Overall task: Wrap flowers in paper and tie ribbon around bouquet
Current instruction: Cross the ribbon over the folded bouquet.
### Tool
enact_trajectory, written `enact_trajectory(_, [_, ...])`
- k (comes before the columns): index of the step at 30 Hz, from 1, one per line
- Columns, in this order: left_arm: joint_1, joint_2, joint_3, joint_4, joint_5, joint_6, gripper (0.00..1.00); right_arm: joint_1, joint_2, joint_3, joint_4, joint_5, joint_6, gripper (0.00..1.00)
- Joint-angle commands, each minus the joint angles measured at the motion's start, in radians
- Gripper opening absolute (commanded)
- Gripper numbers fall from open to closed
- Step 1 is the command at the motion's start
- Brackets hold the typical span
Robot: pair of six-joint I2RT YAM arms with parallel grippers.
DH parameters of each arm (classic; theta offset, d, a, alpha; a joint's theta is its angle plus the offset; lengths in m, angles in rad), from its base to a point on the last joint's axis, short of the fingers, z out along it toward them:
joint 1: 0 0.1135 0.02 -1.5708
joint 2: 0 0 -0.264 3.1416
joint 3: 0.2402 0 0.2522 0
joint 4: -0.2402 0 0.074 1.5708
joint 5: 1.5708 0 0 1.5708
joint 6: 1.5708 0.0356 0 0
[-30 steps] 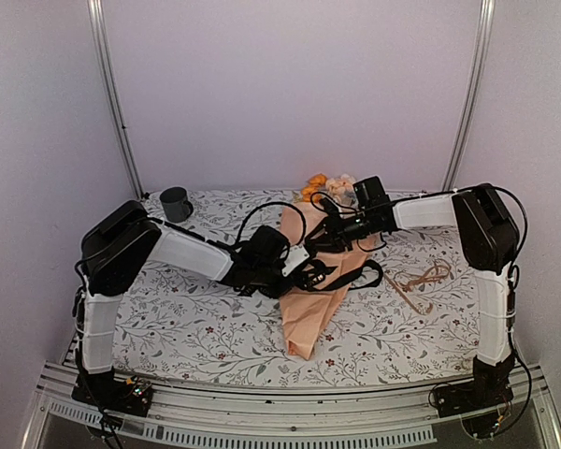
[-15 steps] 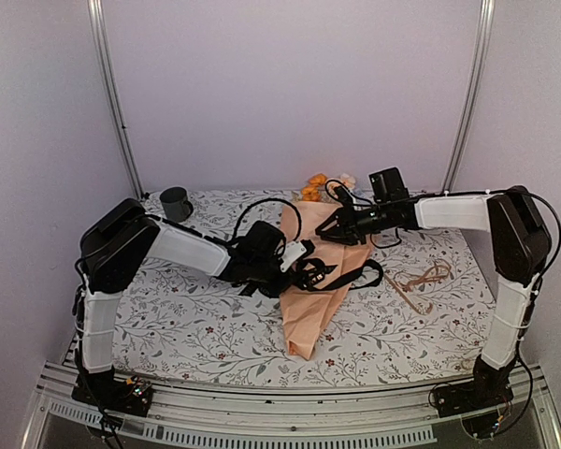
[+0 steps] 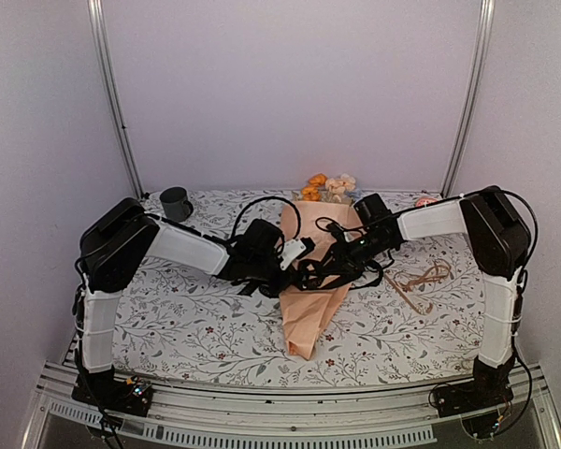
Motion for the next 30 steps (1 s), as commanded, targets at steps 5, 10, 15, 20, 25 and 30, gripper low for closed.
enact_trajectory(5, [0.004, -0.042, 0.036, 0.041, 0.044, 0.014, 0.00, 0.018, 0.093, 0.082, -0.142, -0.147, -0.134, 0.09])
enact_trajectory(10, [0.004, -0.058, 0.055, 0.036, 0.044, 0.028, 0.00, 0.012, 0.090, 0.097, -0.211, -0.199, -0.225, 0.05])
enact_trajectory(15, [0.004, -0.019, 0.098, 0.003, 0.039, 0.034, 0.00, -0.015, 0.059, 0.082, -0.208, -0.249, -0.219, 0.06])
enact_trajectory(20, [0.006, 0.076, 0.198, -0.103, -0.017, 0.004, 0.00, -0.054, -0.045, 0.020, -0.131, -0.160, -0.111, 0.14])
enact_trajectory(25, [0.010, 0.099, 0.190, -0.081, 0.054, -0.030, 0.00, -0.069, -0.147, -0.107, 0.003, -0.089, 0.033, 0.29])
enact_trajectory(30, [0.024, 0.106, 0.171, -0.057, 0.108, -0.064, 0.00, -0.069, -0.228, -0.210, 0.134, -0.027, 0.137, 0.29])
